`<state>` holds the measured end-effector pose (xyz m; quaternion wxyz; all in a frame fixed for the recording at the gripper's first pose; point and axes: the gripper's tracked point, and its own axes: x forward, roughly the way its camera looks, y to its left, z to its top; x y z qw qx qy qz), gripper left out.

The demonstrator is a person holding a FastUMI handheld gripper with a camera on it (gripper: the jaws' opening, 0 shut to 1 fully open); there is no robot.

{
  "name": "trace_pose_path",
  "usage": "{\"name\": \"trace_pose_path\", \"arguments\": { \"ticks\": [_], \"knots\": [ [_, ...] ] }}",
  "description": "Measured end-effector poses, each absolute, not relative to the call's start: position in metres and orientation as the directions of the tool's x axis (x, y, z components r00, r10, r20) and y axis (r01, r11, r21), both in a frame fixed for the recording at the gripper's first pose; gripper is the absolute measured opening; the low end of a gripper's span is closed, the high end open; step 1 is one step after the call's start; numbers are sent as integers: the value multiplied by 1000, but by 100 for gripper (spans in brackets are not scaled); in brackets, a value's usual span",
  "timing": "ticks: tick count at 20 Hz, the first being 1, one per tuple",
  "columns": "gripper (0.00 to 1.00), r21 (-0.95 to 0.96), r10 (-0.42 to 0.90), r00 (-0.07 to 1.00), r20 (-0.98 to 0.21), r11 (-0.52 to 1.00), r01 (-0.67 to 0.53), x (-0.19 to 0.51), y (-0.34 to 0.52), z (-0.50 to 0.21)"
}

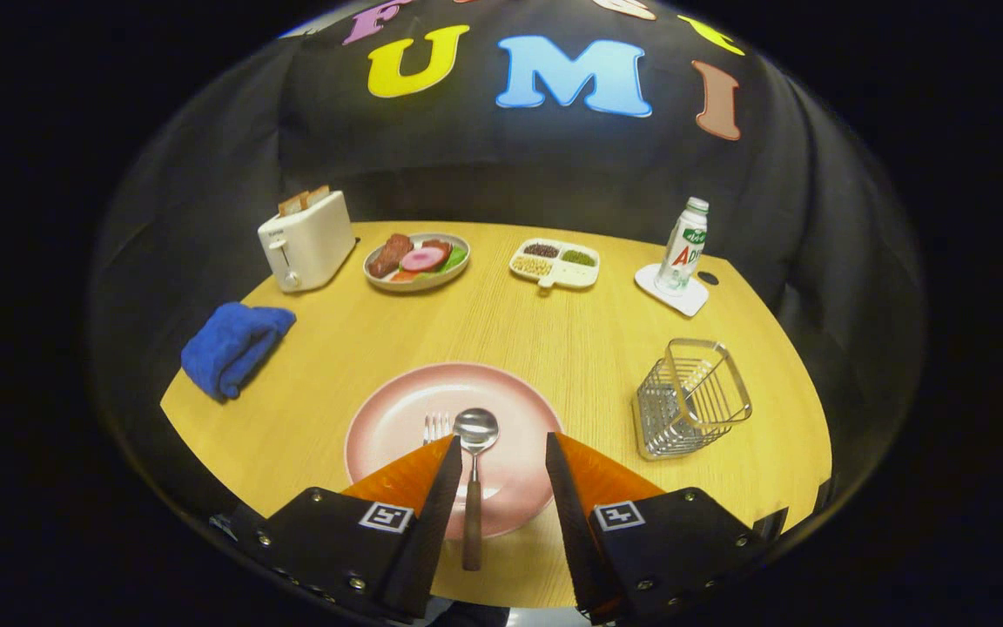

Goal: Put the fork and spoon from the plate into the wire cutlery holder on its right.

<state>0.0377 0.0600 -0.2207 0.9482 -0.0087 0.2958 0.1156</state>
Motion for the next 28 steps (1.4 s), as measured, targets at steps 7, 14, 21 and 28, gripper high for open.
{"name": "trace_pose_path", "arguments": {
  "ticks": [7, 14, 21, 28],
  "knots": [
    [41, 78, 242, 673, -698, 961, -265, 30, 71, -271],
    [41, 97, 249, 576, -779, 955, -281, 22, 80, -296],
    [8, 97, 225, 556, -800, 963, -251, 23, 78, -301],
    [7, 161, 275, 566, -777, 956, -243, 24, 78, -283]
  ]
}}
